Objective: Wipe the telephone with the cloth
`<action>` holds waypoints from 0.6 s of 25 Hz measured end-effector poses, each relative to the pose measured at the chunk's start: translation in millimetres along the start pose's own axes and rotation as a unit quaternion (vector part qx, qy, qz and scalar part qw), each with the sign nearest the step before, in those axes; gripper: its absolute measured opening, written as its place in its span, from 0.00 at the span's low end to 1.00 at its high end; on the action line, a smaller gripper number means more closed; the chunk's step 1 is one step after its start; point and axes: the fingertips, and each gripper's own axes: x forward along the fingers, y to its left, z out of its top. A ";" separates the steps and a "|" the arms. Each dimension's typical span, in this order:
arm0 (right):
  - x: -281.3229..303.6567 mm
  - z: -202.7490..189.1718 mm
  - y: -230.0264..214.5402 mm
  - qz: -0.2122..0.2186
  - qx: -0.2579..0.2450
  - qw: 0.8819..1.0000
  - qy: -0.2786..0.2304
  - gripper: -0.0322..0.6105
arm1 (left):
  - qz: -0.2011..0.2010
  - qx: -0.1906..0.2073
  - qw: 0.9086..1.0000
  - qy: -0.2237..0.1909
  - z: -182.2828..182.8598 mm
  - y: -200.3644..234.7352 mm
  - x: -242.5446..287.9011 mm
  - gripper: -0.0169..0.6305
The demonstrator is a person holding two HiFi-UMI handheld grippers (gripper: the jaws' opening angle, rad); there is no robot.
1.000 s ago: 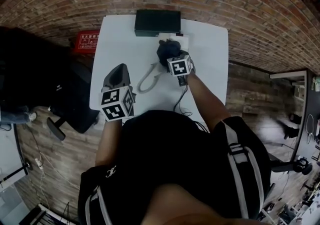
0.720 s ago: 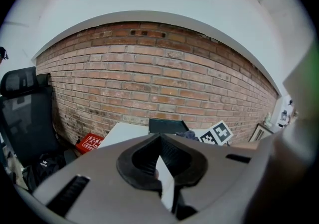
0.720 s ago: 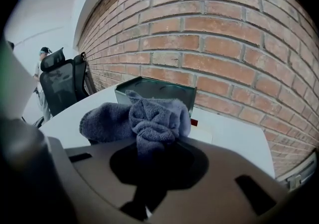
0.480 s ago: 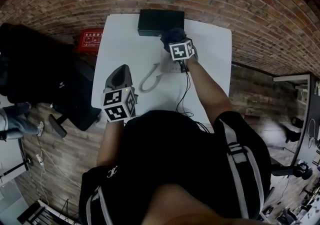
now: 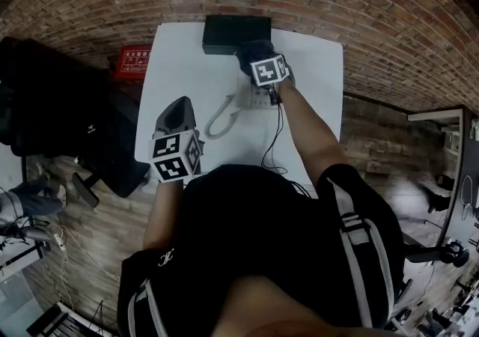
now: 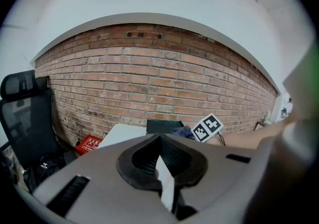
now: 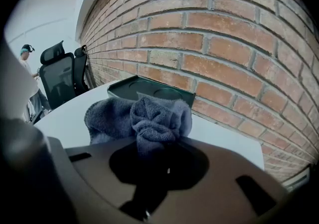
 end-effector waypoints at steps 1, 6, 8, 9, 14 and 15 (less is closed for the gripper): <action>-0.2 -0.4 -0.6 0.000 -0.002 1.000 -0.001 0.11 | -0.001 0.001 1.000 -0.001 0.9 -0.8 -1.2 0.02; -1.6 -4.4 -8.9 -0.001 0.006 1.000 0.004 0.12 | 0.000 -0.001 1.000 -0.005 0.0 0.0 -4.3 0.02; -5.1 -9.6 -17.6 -0.007 0.015 1.000 0.004 0.12 | -0.001 -0.002 1.000 -0.004 -1.7 -1.4 -4.3 0.02; -6.8 -12.7 -22.4 -0.010 0.021 1.000 0.004 0.12 | -0.002 -0.002 1.000 -0.003 -2.3 -2.2 -4.5 0.02; -15.7 -26.5 -45.3 -0.024 0.052 0.998 0.003 0.12 | -0.008 -0.003 1.000 -0.003 -2.8 -5.2 -3.4 0.02; -17.2 -28.6 -48.6 -0.027 0.054 0.998 0.002 0.12 | -0.010 -0.003 1.000 -0.003 -2.9 -6.3 -2.6 0.02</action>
